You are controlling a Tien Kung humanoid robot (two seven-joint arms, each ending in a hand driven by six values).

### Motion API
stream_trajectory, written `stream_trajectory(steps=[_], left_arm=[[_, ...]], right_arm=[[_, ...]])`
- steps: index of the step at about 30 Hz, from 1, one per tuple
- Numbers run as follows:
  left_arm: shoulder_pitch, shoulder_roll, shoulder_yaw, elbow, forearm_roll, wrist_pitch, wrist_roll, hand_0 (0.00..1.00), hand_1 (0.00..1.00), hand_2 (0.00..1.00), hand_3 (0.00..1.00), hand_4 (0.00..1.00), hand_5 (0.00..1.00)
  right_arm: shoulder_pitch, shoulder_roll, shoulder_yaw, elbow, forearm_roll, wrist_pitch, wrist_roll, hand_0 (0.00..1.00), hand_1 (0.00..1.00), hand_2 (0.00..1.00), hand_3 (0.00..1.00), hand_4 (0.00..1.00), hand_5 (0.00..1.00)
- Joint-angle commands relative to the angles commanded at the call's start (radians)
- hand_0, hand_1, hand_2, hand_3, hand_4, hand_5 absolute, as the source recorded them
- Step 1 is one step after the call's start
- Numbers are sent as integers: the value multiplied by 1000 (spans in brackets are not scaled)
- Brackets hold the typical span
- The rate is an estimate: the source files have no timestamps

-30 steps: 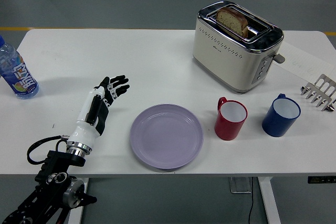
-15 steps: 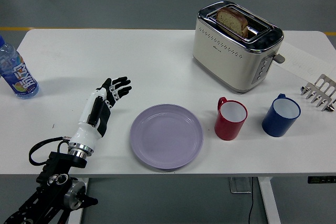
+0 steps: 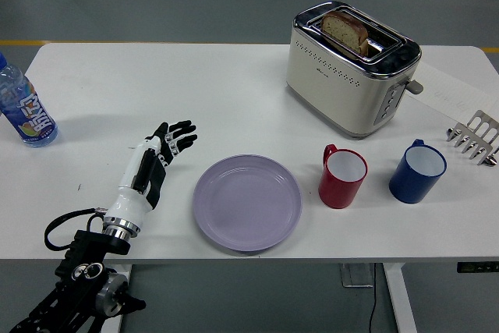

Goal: Push plate across desktop

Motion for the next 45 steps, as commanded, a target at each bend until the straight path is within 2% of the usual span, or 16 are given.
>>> stream_trajectory(steps=[26, 37, 40, 44, 45], left_arm=[[-10, 0, -1, 3, -1, 2, -1, 796, 747, 772, 704, 532, 998], [-5, 0, 12, 9, -2, 4, -2, 793, 748, 771, 704, 531, 998], [-4, 0, 17, 12, -1, 5, -2, 793, 748, 771, 704, 532, 998], [-5, 0, 26, 12, 1, 4, -2, 793, 748, 771, 704, 532, 998], [-4, 0, 27, 13, 1, 5, -2, 793, 748, 771, 704, 532, 998]], right_arm=[[11, 0, 21, 0, -20, -14, -4, 573, 530, 684, 623, 428, 490], [2, 0, -65, 8, 83, -7, -1, 572, 529, 684, 620, 416, 490], [-3, 0, -95, 12, 120, 7, 3, 572, 531, 691, 625, 414, 484], [-18, 0, -186, 26, 229, 69, 15, 572, 531, 691, 625, 414, 484], [-20, 0, -189, 28, 233, 81, 15, 586, 541, 705, 659, 440, 538]])
